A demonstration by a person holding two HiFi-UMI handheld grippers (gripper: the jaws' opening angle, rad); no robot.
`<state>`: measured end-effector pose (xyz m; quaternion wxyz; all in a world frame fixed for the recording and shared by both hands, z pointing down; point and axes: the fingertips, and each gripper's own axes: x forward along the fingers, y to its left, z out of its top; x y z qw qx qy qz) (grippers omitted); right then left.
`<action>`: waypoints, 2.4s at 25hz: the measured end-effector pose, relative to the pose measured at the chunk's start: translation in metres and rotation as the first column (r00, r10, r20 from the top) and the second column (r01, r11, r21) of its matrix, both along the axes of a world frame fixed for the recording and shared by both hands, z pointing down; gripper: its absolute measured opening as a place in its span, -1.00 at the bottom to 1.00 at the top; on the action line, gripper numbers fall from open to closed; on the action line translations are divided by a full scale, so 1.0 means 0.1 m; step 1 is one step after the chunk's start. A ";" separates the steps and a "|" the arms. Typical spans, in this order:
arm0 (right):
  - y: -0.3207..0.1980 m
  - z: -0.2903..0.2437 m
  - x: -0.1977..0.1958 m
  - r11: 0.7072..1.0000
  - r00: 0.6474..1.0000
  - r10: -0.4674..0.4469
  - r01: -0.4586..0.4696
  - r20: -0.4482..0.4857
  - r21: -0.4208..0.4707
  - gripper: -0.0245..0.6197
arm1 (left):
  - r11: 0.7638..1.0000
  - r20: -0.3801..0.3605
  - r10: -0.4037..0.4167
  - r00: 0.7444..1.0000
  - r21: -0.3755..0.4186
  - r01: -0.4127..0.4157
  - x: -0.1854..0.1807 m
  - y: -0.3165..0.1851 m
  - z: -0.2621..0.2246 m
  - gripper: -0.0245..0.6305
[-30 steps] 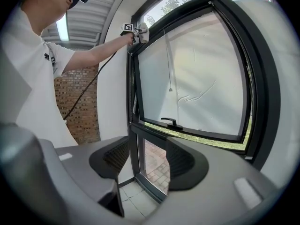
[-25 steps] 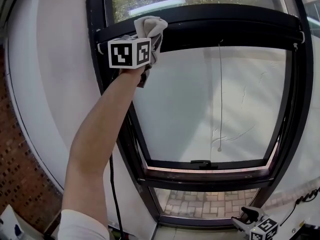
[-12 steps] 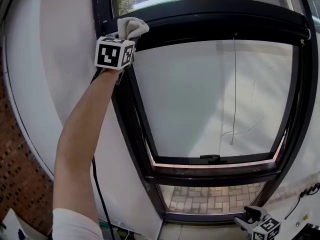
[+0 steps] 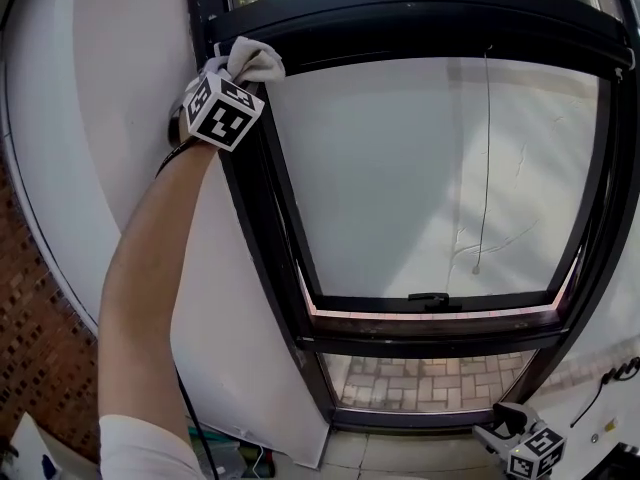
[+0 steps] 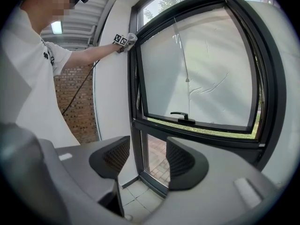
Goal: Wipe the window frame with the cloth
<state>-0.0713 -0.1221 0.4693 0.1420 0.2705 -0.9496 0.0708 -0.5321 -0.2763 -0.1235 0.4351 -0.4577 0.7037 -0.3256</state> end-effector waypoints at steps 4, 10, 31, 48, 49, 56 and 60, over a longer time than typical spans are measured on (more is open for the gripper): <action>-0.01 0.02 -0.08 1.000 1.000 -0.017 0.017 -0.012 0.006 -0.16 | 1.000 0.036 -0.005 0.999 -0.008 0.006 -0.09 -0.01 0.14 -0.50; -0.01 0.00 -0.24 0.999 0.999 -0.040 0.040 -0.018 0.010 -0.16 | 0.999 0.058 0.021 0.998 -0.050 -0.018 -0.08 0.00 0.38 -0.50; 0.10 -0.10 -0.55 0.994 0.993 -0.104 0.106 -0.050 0.039 -0.16 | 0.974 -0.146 0.162 0.976 -0.136 -0.182 -0.05 0.00 2.24 -0.50; 0.26 -0.13 -0.45 0.996 0.988 -0.083 0.087 -0.127 0.028 -0.16 | 0.953 -0.366 0.177 0.914 -0.167 -0.251 -0.11 0.04 4.43 -0.50; 0.27 -0.12 -0.45 0.996 0.987 -0.085 0.089 -0.135 0.024 -0.16 | 0.953 -0.382 0.169 0.909 -0.171 -0.249 -0.12 0.04 4.58 -0.50; 0.29 -0.10 -0.44 0.995 0.977 -0.099 0.102 -0.189 0.003 -0.16 | 0.961 -0.531 0.090 0.843 -0.174 -0.213 -0.26 0.05 5.48 -0.50; 0.31 -0.08 -0.41 0.995 0.974 -0.097 0.097 -0.204 -0.011 -0.16 | 0.957 -0.588 0.009 0.809 -0.228 -0.177 -0.38 0.07 6.05 -0.50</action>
